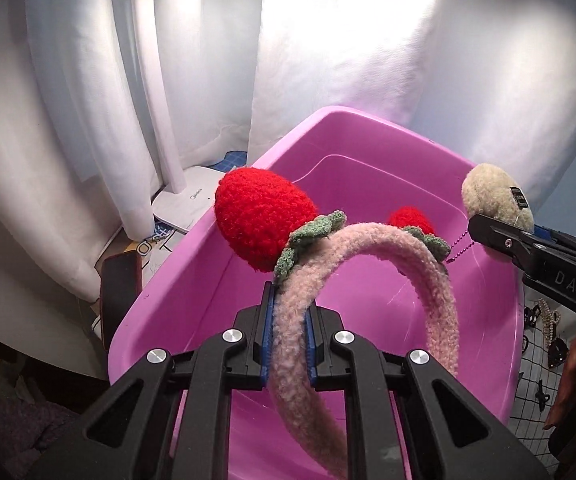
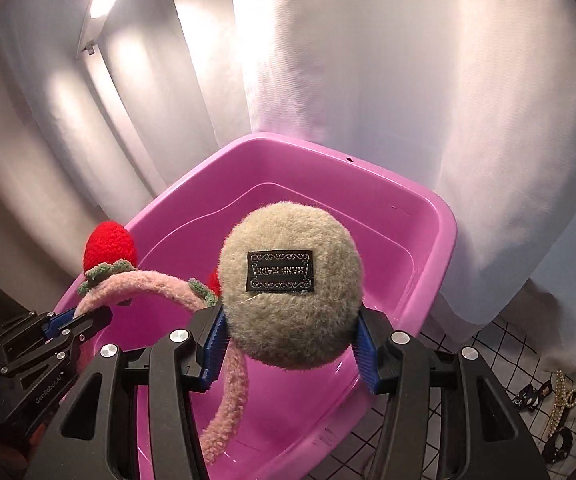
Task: Organize jewelry
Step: 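Carry headband and pompom into the pink tub and open both tools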
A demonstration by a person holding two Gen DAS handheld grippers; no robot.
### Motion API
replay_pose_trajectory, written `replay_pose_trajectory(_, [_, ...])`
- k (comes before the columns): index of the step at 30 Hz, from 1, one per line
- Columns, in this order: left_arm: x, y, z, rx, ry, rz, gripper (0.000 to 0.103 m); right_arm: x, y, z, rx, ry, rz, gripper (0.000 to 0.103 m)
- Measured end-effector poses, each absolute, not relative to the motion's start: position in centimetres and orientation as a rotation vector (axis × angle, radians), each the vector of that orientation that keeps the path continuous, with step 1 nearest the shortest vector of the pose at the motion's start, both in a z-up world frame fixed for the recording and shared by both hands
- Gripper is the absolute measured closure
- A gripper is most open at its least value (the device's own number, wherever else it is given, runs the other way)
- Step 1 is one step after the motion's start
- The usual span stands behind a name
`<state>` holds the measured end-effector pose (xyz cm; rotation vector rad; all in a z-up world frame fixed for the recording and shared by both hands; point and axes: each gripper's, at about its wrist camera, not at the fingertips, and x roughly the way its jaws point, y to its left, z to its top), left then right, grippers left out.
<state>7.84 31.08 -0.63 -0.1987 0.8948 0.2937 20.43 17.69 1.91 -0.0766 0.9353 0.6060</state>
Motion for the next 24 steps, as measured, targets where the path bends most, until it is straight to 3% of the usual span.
replay_pose_trajectory(10, [10.3,31.6,-2.6,-0.165,1.012,0.279,0.088,24.0,19.7,-0.6,-0.17,1.078,0.565,0.051])
replay_pose_trajectory(13, [10.8,31.7,-2.9,-0.166,1.042,0.282,0.08,24.6,20.2,-0.8,-0.2,1.083,0.543,0.045])
replay_pose_trajectory(16, [10.8,31.9,-3.1,-0.162,1.054,0.302,0.054,25.0,20.2,-0.7,-0.222,1.08,0.531,0.039])
replay_pose_trajectory(18, [10.3,31.9,-2.8,-0.15,1.029,0.325,0.03,24.9,20.0,-0.3,-0.234,1.073,0.527,0.035])
replay_pose_trajectory(24, [9.4,31.8,-1.4,-0.109,0.981,0.349,0.022,25.0,19.6,0.0,-0.214,1.071,0.522,0.033])
